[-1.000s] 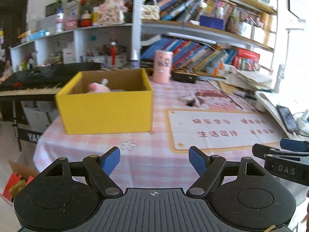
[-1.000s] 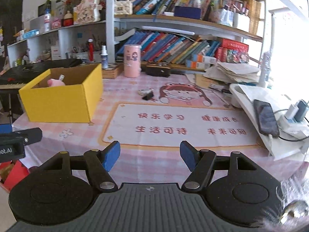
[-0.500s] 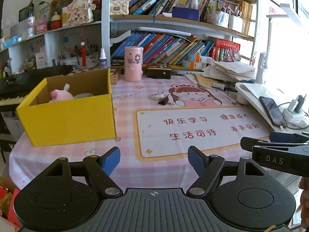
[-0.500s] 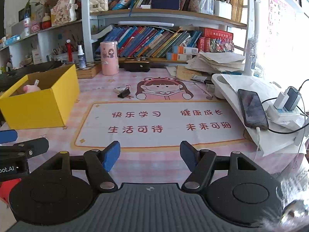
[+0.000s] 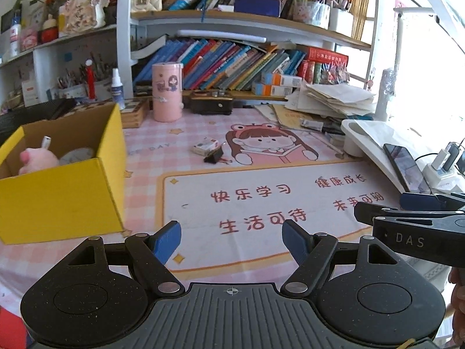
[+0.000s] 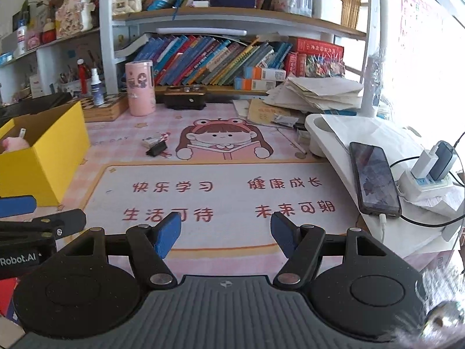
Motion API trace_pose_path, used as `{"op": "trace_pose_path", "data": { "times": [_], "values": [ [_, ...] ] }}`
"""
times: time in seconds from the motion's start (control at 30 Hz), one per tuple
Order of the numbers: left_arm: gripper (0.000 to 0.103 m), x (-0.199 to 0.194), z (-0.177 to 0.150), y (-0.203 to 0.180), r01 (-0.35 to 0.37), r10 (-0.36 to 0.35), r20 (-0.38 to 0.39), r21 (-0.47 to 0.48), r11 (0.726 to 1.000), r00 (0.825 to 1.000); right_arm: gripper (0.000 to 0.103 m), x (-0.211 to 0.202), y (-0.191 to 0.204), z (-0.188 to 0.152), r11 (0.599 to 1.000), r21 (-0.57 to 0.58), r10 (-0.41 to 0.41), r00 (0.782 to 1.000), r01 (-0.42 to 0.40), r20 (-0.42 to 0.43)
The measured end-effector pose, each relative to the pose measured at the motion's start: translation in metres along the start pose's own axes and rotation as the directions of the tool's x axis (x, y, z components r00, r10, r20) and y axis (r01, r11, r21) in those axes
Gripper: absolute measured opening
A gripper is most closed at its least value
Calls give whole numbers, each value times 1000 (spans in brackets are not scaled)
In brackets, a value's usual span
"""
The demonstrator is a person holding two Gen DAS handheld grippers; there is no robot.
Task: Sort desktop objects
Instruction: 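Reach the left gripper to the black binder clip while the right approaches the white card box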
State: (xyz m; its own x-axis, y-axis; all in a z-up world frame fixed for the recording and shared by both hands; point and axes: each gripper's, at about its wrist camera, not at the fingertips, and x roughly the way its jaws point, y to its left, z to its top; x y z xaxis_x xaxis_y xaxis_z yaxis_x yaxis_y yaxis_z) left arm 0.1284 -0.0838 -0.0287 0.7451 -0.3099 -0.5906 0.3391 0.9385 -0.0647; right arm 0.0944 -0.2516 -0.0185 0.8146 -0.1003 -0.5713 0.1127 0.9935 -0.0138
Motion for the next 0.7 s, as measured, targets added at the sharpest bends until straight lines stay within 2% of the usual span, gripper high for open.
{"op": "trace_pose_path", "data": {
  "times": [0.1,0.3,0.7],
  "values": [
    [72,17,5,-7,3,-3,-24,5,1000,1000,66,11,-8,4,1000,-2,3,1000,-3,-5],
    [67,40,19,-23,-12,12,-24,22,1000,1000,65,36,-26,15,1000,8,21,1000,-21,-22],
    [45,95,57,-36,-147,146,-32,-4,989,989,64,100,-53,59,990,19,139,990,-138,-32]
  ]
}}
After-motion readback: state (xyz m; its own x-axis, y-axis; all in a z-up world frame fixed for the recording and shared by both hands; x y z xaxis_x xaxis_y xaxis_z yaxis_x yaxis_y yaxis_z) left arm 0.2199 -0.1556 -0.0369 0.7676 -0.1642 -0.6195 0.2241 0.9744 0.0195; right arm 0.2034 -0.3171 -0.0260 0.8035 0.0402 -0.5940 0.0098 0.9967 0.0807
